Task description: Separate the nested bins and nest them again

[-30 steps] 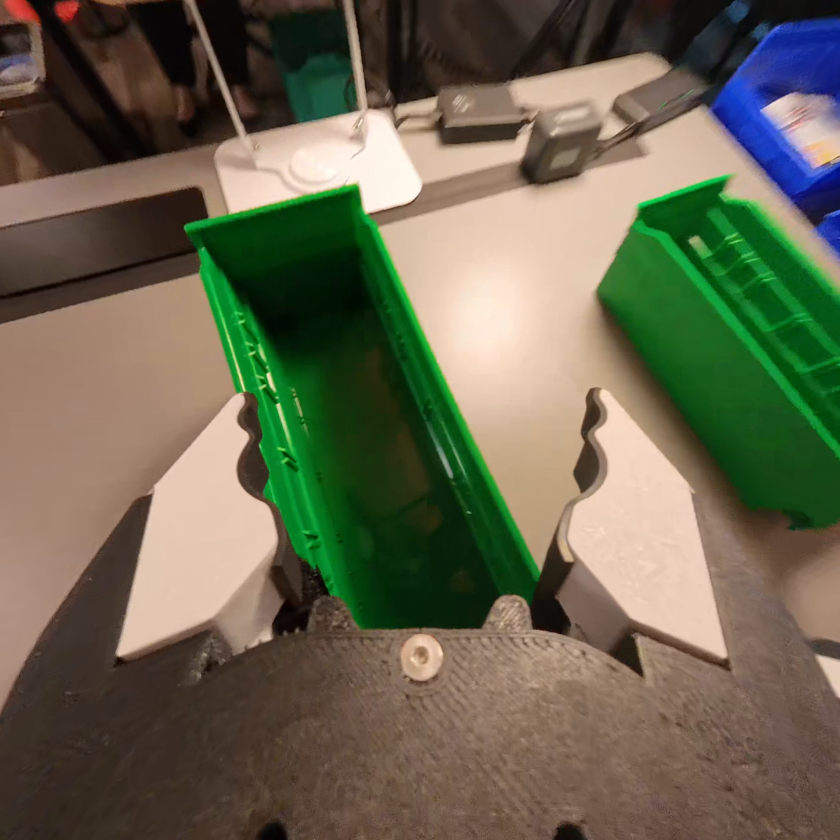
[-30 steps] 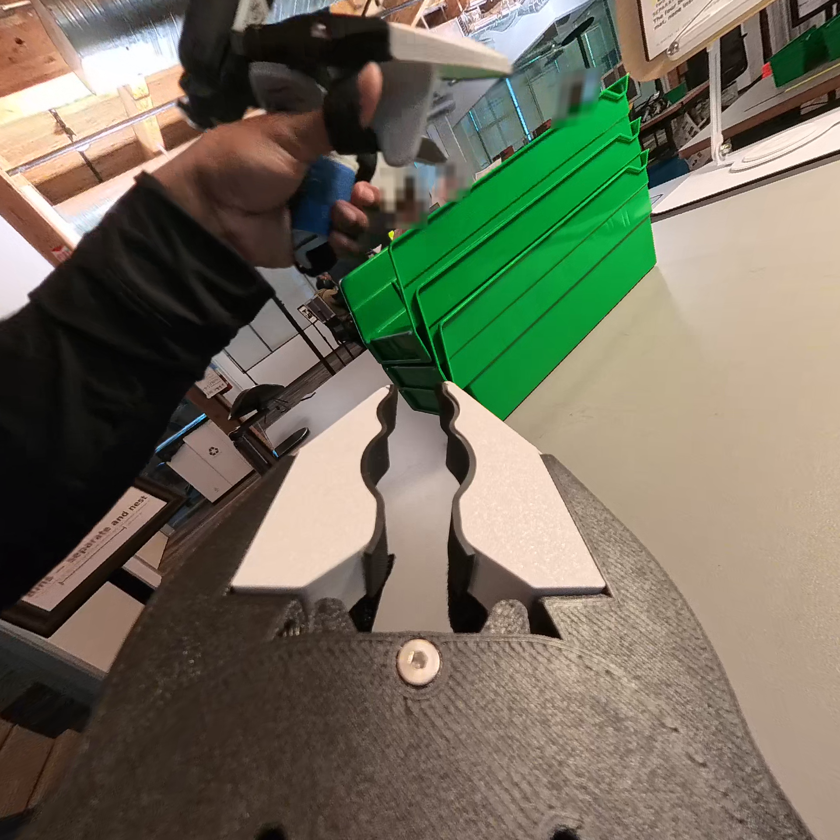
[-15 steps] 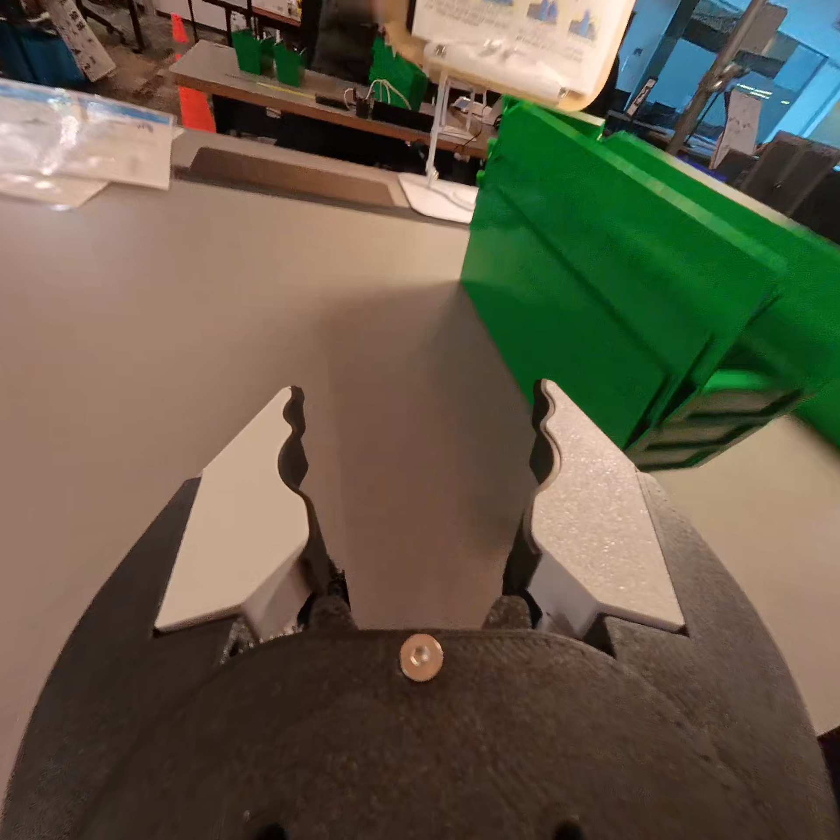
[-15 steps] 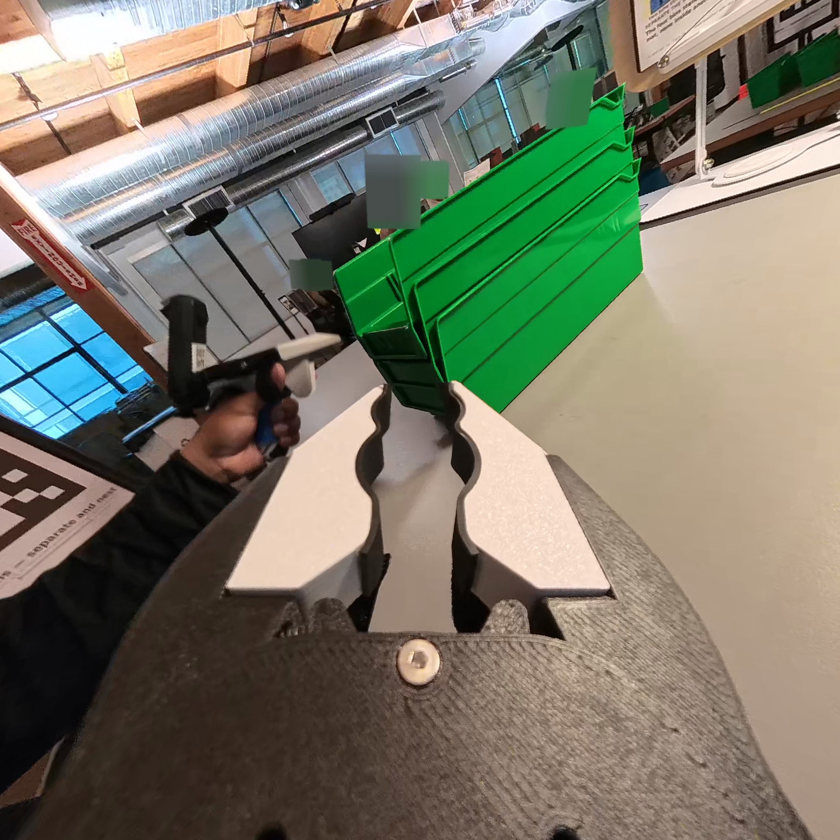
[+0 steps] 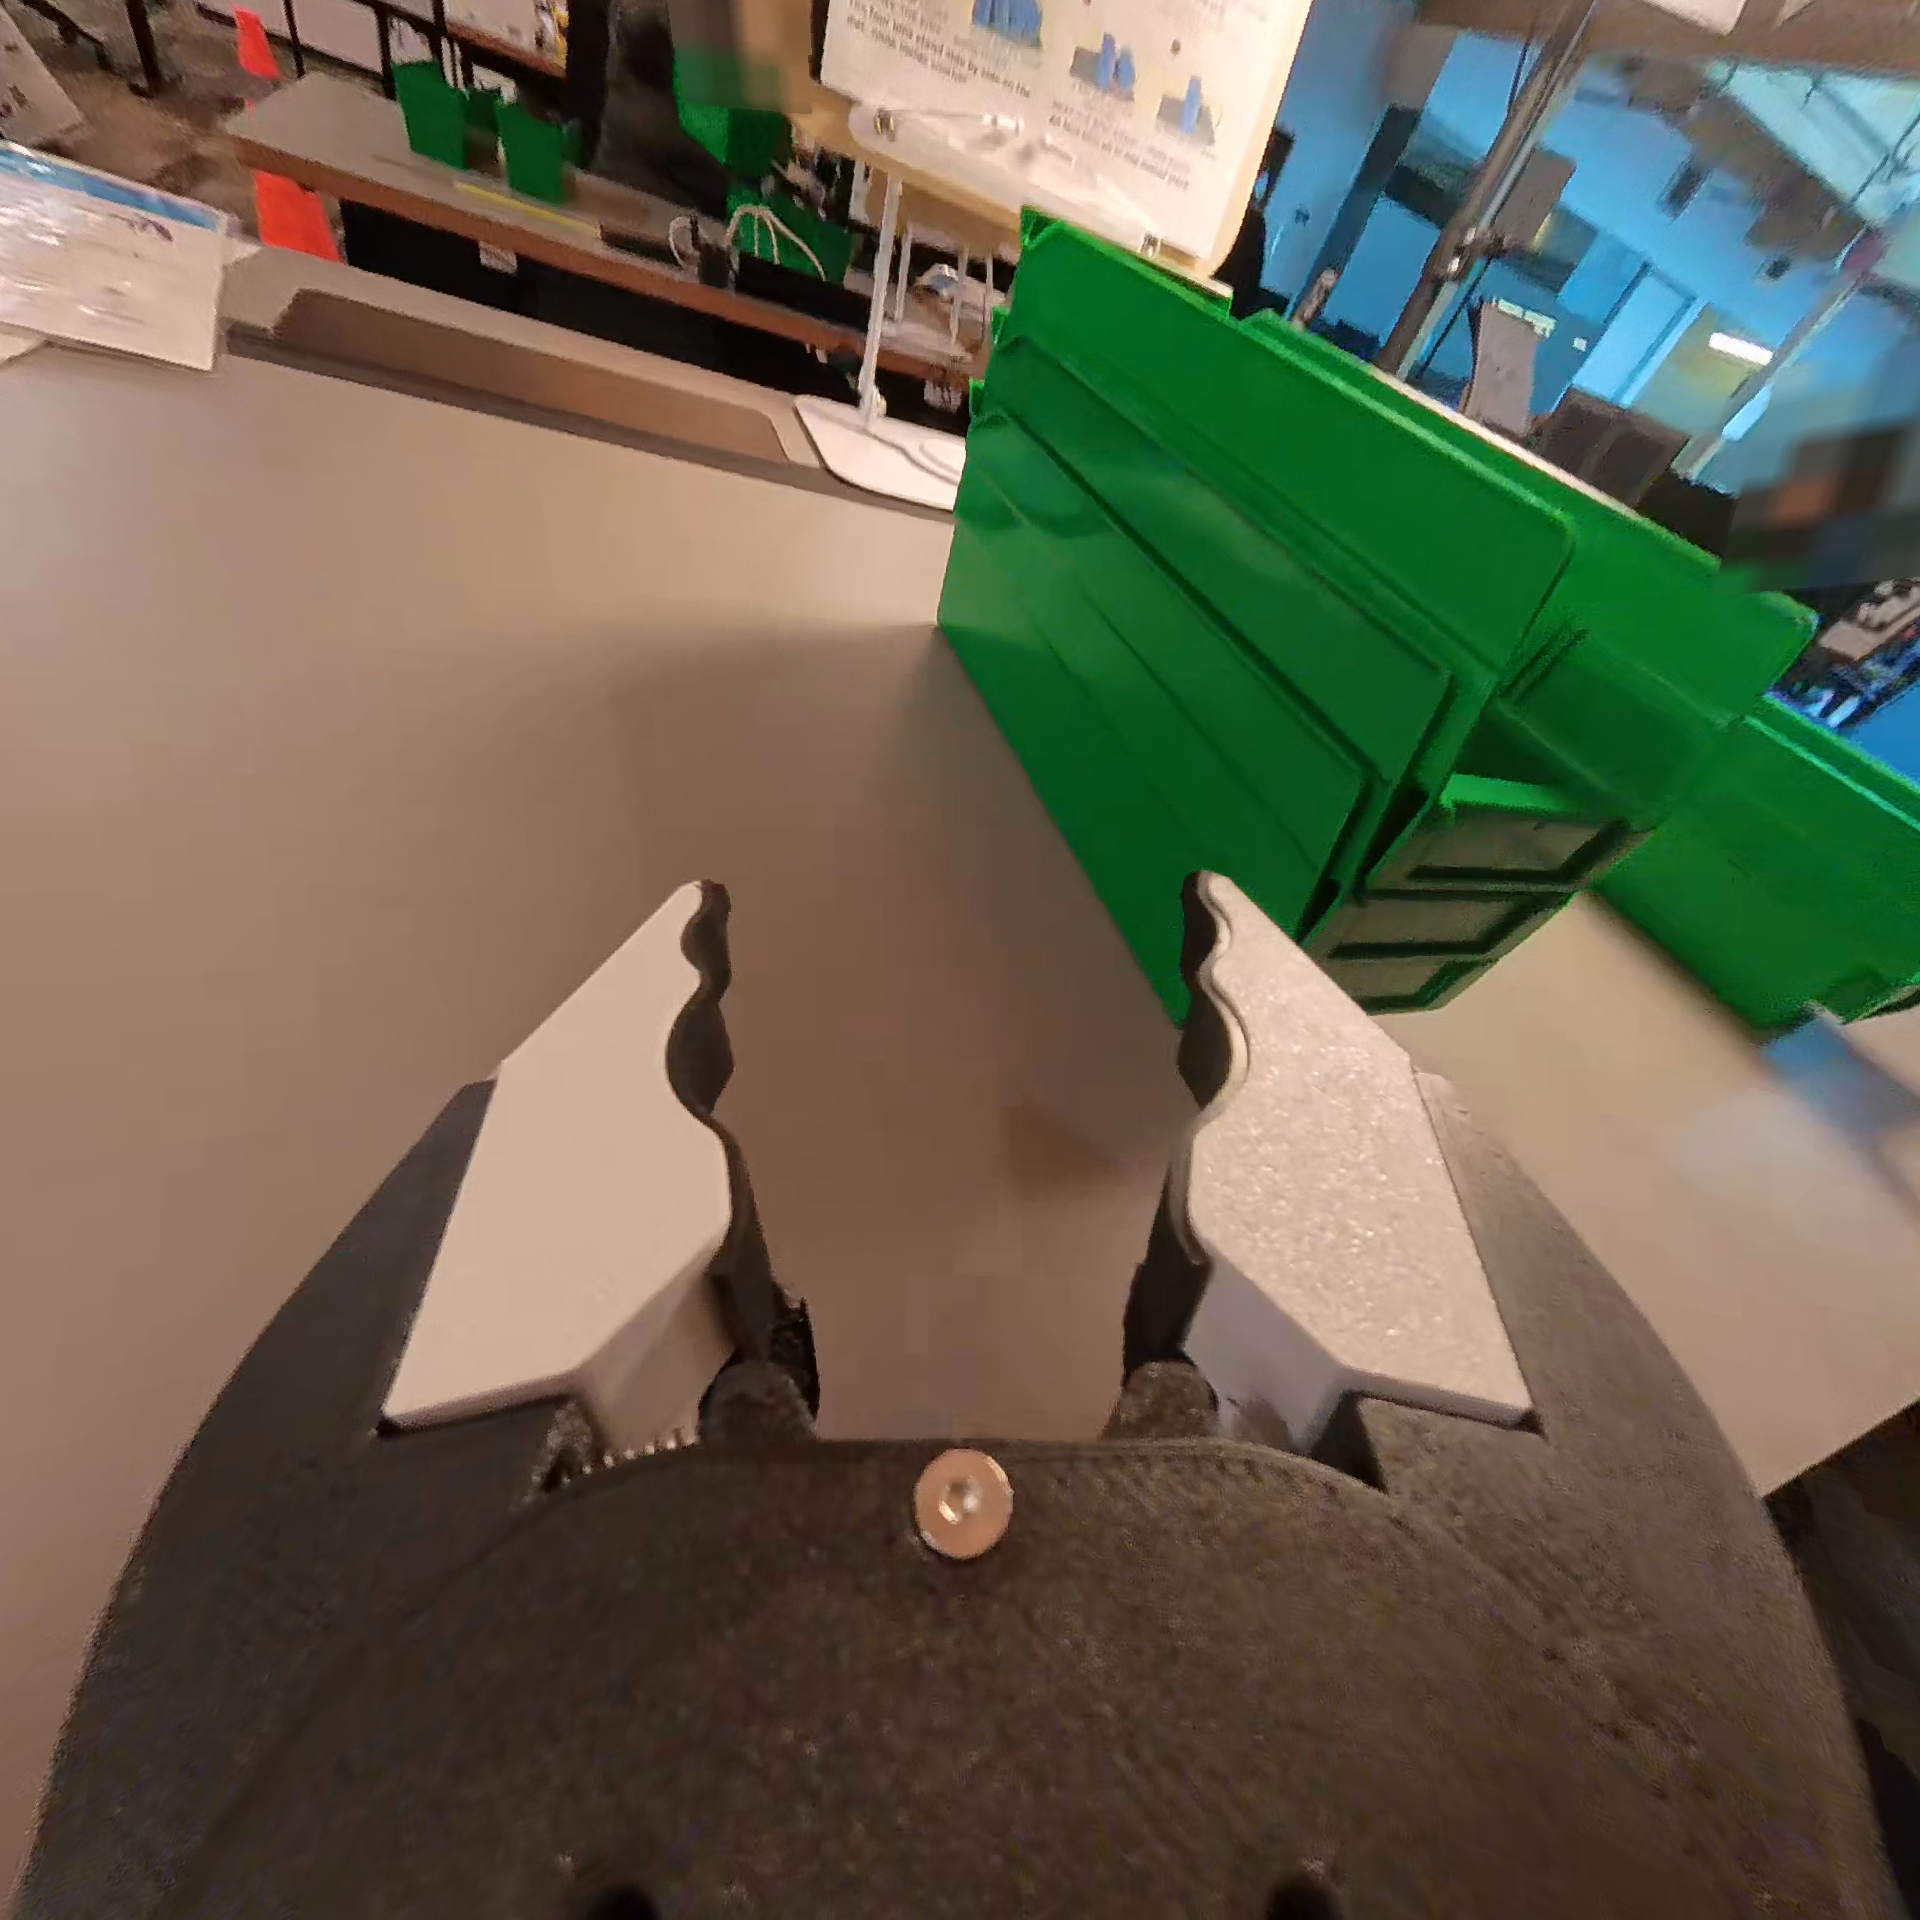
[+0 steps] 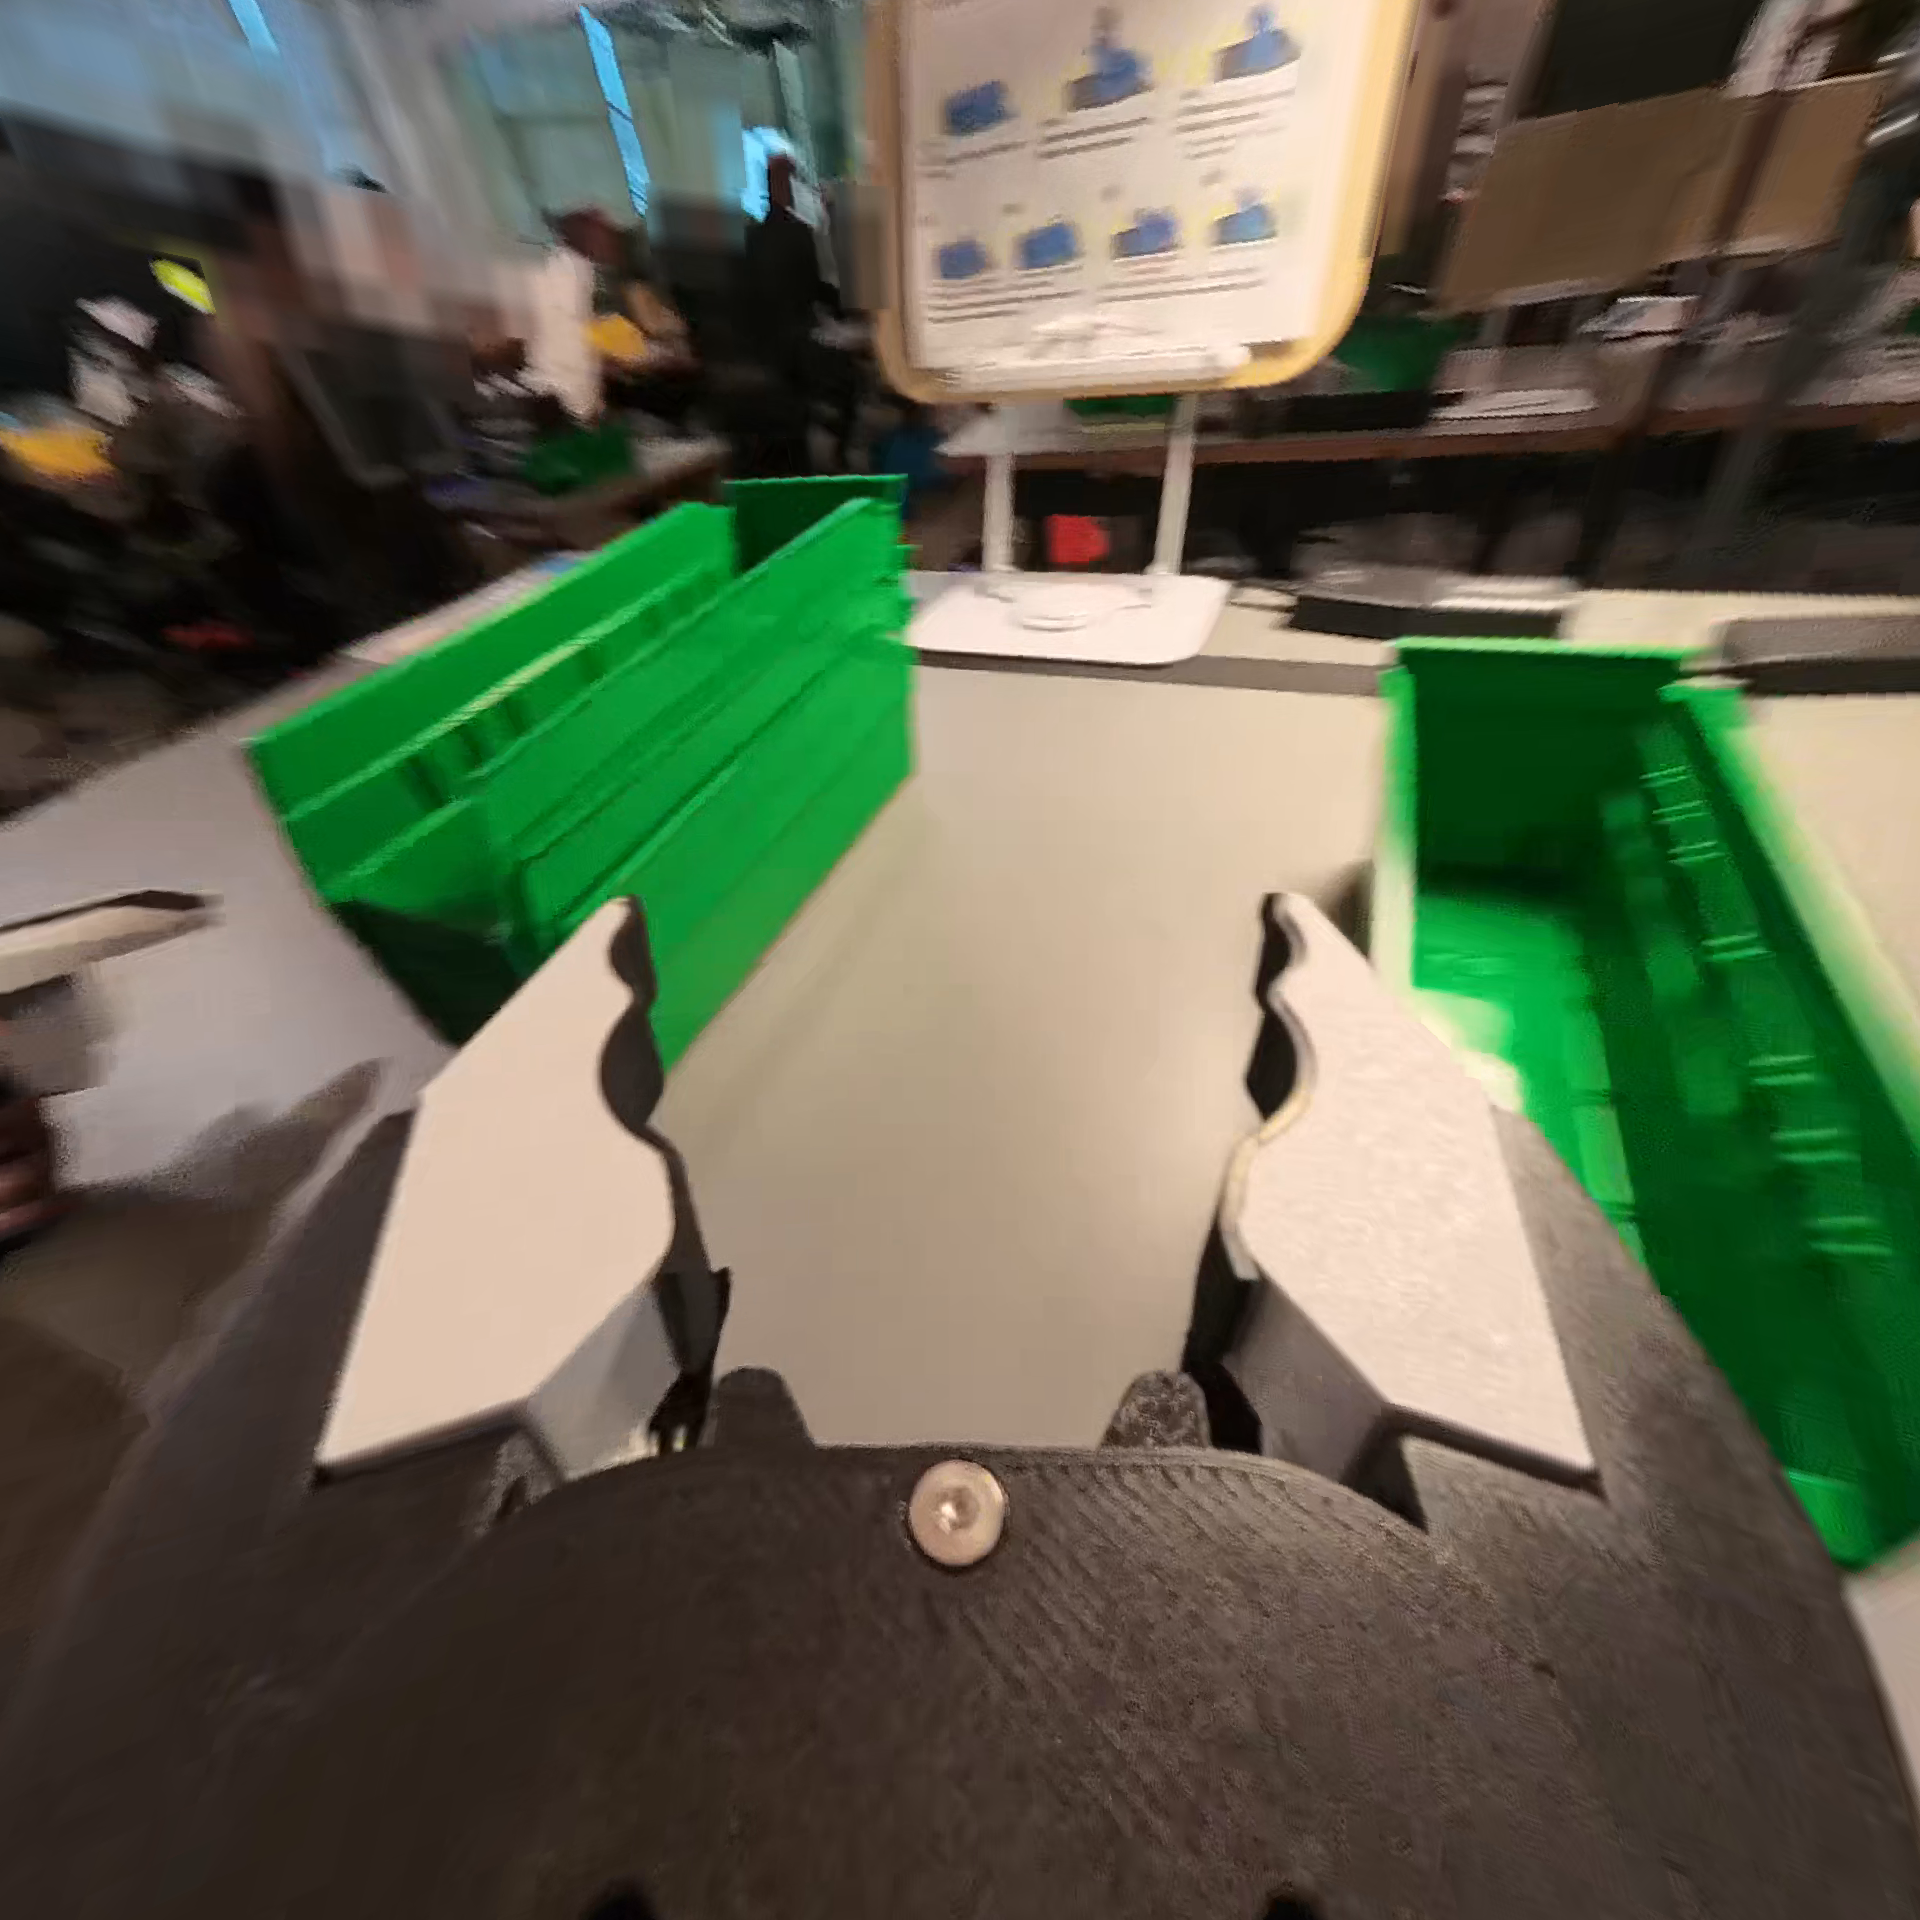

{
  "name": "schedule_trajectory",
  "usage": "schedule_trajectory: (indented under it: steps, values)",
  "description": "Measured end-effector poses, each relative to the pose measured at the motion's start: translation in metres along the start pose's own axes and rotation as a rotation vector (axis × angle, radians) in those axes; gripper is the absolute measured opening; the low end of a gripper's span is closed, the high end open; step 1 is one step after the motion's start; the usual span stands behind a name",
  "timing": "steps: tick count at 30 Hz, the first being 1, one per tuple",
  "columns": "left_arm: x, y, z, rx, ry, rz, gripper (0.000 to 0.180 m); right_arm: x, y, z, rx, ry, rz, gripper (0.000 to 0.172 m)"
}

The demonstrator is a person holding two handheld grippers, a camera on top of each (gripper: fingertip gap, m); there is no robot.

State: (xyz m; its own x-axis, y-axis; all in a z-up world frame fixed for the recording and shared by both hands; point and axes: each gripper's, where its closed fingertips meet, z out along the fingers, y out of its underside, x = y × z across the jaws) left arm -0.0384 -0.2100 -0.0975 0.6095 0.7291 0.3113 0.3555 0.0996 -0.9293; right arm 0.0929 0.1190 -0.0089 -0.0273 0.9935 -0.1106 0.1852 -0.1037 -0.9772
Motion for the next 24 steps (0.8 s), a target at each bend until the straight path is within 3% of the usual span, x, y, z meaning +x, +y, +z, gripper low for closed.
schedule_trajectory:
  steps: [4,7,10,19,24]
  values:
    - [0.005,0.007,0.005,-0.05,0.038,0.002,0.084,0.082,-0.033,0.011,-0.207,0.234,-0.108,0.142]
    - [0.005,0.008,0.005,-0.061,0.059,-0.029,0.084,0.124,-0.002,0.036,-0.518,0.24,-0.055,0.159]
    - [0.005,0.007,0.003,-0.048,0.073,-0.052,0.084,0.148,0.027,0.054,-0.722,0.218,-0.008,0.159]
    - [0.006,0.01,0.004,-0.065,0.092,-0.072,0.083,0.181,0.083,0.073,-0.963,0.173,0.101,0.159]
    - [0.007,0.012,0.006,-0.082,0.105,-0.085,0.082,0.171,0.082,0.075,-0.972,0.131,0.155,0.135]
